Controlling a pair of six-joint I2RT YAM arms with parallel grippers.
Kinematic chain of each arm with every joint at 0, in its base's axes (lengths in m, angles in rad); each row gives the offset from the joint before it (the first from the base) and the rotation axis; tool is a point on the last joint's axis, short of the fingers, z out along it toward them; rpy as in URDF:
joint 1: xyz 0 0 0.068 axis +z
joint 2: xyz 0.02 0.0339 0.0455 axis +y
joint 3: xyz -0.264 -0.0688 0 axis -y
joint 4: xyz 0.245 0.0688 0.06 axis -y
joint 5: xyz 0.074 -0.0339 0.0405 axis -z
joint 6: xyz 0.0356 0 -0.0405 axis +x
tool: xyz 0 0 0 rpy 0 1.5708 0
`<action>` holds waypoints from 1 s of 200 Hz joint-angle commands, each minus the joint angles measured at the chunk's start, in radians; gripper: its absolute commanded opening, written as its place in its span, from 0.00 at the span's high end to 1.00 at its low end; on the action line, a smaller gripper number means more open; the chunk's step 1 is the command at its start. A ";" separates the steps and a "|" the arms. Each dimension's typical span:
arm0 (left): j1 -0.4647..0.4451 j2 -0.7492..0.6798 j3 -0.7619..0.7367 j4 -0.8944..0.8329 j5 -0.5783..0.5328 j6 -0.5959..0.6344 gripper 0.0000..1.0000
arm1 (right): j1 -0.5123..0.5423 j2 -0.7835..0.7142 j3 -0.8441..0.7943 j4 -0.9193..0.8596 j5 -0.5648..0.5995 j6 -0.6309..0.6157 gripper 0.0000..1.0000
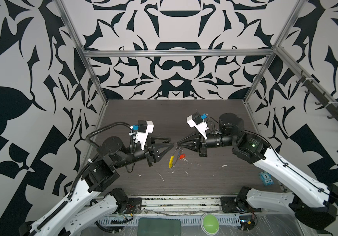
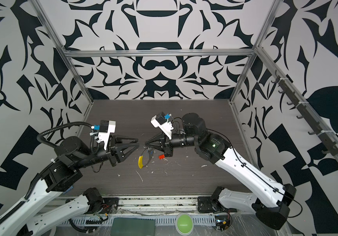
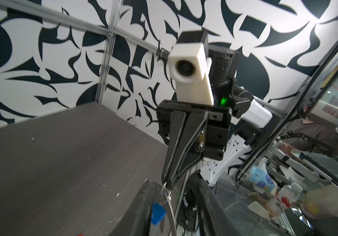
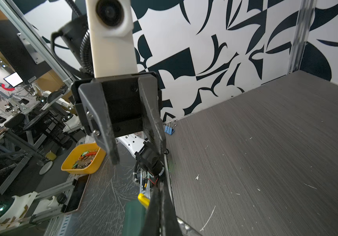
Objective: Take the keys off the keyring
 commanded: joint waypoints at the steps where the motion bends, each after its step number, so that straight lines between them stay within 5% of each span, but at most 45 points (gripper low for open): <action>1: -0.002 0.031 0.042 -0.162 0.053 0.034 0.66 | -0.004 0.002 0.071 -0.053 -0.032 -0.064 1.00; 200: -0.001 0.094 0.090 -0.166 0.150 0.059 0.88 | -0.004 0.039 0.107 -0.097 -0.067 -0.068 1.00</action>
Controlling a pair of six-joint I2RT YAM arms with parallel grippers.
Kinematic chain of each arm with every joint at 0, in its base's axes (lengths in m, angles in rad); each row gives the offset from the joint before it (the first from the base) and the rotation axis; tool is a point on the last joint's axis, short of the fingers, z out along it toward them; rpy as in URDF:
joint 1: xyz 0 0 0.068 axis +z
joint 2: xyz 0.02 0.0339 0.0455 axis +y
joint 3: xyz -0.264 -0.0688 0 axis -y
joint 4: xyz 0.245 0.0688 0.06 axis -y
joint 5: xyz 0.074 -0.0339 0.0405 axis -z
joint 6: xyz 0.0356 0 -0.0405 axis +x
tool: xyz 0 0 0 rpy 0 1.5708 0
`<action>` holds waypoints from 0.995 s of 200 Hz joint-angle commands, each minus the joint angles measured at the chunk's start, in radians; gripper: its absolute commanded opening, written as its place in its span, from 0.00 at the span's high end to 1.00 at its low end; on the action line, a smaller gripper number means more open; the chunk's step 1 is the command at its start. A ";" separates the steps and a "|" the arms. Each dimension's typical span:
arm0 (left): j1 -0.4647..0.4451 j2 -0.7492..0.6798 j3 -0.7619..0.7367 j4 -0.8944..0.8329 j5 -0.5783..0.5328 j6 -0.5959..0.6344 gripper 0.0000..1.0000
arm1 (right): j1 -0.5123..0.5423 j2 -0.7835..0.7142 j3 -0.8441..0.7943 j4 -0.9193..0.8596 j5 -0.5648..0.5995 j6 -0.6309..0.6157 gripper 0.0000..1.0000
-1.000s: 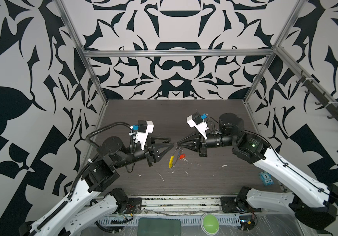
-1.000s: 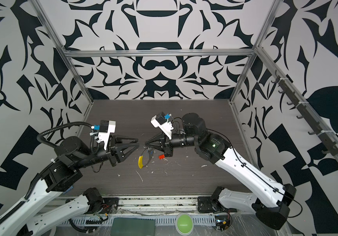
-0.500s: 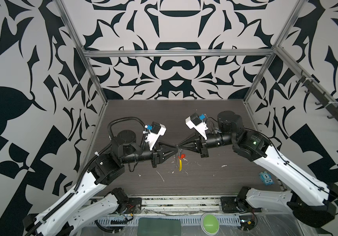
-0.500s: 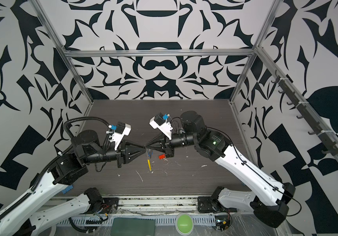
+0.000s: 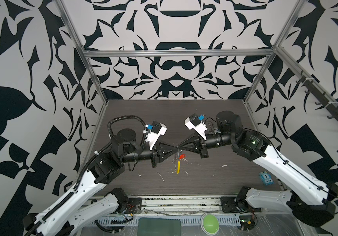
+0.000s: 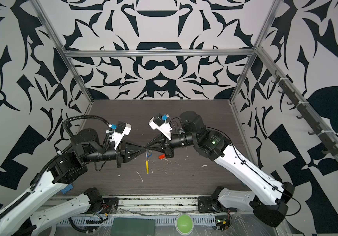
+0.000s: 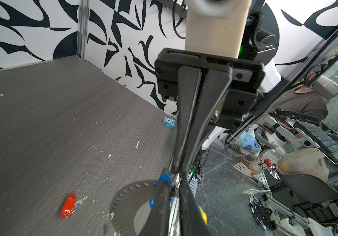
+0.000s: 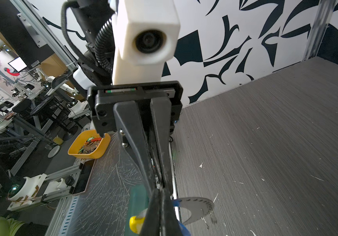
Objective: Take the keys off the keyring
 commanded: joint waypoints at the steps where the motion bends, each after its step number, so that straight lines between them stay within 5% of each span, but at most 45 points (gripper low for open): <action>1: -0.002 -0.004 0.023 0.021 0.031 0.005 0.89 | -0.003 0.001 0.044 0.027 -0.021 0.000 1.00; 67: -0.001 -0.016 -0.003 0.072 0.030 0.001 1.00 | -0.003 -0.002 0.038 0.045 -0.008 0.017 1.00; 91: -0.001 -0.048 -0.042 0.127 -0.042 -0.014 1.00 | -0.003 -0.035 0.018 0.074 0.067 0.024 0.71; 112: -0.001 -0.082 -0.084 0.191 -0.091 -0.028 1.00 | -0.003 -0.093 -0.037 0.127 0.179 0.032 0.63; 199: -0.002 -0.124 -0.147 0.290 -0.180 -0.061 1.00 | 0.037 -0.168 -0.235 0.334 0.299 0.066 0.59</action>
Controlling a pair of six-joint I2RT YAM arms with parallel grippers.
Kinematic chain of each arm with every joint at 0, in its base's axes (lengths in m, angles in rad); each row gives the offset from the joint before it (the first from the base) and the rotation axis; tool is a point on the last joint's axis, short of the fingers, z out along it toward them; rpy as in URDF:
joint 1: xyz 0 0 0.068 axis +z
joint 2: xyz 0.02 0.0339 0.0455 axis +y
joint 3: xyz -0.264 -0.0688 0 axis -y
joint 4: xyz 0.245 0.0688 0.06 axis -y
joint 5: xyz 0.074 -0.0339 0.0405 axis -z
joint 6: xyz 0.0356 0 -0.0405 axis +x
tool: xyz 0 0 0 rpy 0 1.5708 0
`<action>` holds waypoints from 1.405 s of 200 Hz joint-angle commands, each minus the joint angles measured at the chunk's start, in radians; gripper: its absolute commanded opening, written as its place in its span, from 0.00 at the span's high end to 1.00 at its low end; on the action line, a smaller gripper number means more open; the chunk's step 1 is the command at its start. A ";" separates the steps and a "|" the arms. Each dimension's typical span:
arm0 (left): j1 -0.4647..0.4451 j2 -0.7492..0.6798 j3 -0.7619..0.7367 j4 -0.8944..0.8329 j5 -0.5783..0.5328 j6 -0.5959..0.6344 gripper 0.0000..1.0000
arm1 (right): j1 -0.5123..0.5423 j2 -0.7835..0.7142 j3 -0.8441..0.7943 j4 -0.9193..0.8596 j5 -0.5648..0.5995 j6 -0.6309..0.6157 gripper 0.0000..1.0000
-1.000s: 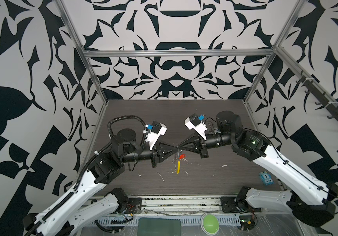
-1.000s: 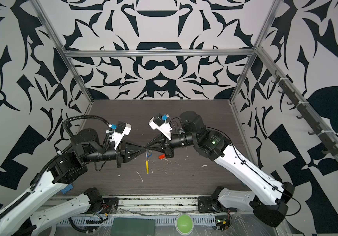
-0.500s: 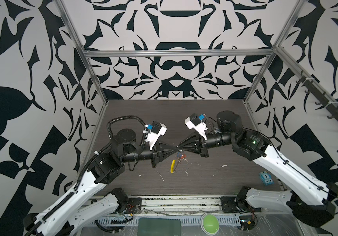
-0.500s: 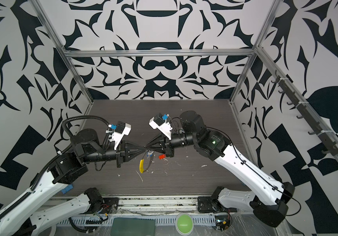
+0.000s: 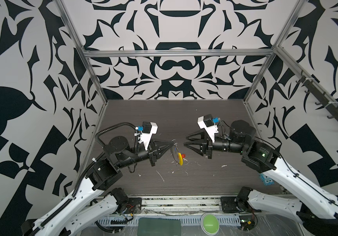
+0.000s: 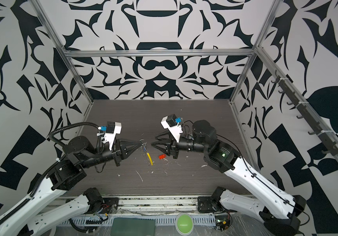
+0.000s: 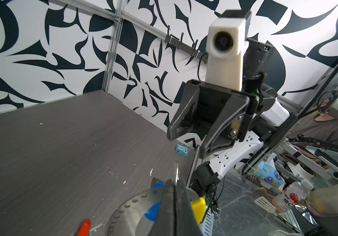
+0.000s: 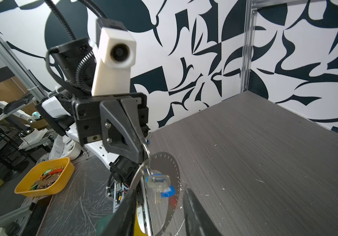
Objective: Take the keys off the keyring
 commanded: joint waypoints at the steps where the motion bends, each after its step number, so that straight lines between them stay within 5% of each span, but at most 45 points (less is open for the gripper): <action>1: -0.002 -0.015 -0.015 0.065 -0.019 -0.010 1.00 | 0.026 0.006 -0.015 0.091 0.043 0.004 0.59; 281: -0.002 -0.066 -0.102 0.185 -0.076 -0.032 1.00 | 0.176 0.043 -0.075 0.193 0.262 -0.062 0.50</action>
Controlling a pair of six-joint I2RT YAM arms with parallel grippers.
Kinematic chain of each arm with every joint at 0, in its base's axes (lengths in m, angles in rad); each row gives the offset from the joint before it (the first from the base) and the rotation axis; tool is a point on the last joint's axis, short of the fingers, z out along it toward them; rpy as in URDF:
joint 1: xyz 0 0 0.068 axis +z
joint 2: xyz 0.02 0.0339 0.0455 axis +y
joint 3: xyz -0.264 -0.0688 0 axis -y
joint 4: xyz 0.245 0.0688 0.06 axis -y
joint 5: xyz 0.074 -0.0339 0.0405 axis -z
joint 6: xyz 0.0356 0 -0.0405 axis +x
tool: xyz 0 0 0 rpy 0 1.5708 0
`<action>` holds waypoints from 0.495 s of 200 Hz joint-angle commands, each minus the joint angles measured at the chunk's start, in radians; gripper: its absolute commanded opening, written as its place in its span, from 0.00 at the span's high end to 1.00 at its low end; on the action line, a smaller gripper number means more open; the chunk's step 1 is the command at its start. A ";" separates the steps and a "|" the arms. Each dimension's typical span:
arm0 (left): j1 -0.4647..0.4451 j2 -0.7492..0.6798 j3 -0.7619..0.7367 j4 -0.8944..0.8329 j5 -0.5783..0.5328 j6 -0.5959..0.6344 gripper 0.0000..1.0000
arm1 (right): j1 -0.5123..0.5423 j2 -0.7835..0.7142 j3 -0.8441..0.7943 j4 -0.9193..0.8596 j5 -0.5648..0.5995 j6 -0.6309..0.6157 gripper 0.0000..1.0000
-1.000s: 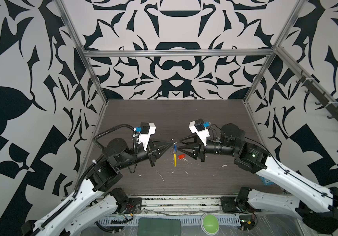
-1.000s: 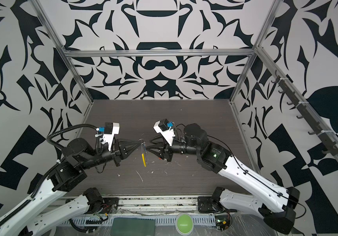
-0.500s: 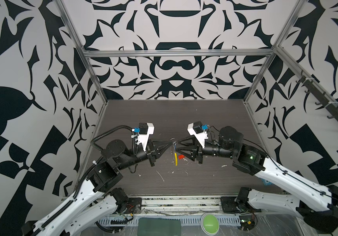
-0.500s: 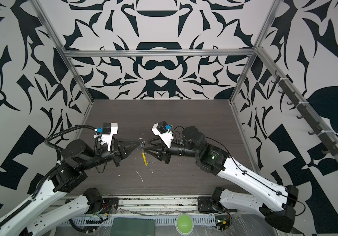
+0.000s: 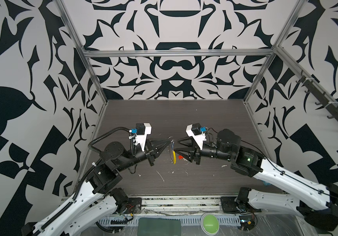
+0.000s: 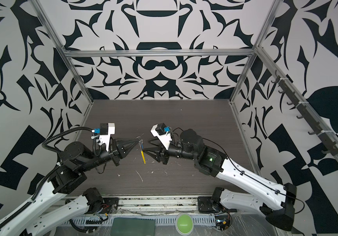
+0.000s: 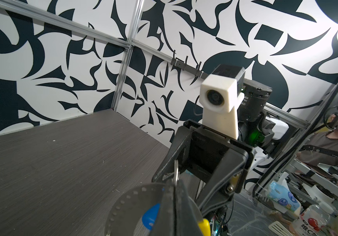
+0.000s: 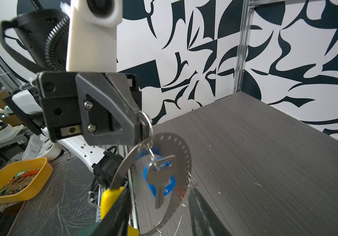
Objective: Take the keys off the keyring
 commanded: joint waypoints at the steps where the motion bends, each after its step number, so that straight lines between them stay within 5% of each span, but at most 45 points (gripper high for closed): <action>1: -0.002 -0.003 -0.005 0.050 -0.001 -0.010 1.00 | 0.015 0.007 0.026 0.052 0.050 -0.027 0.50; 99: -0.002 -0.002 -0.015 0.049 0.002 -0.018 1.00 | 0.053 0.047 0.080 0.053 0.117 -0.084 0.56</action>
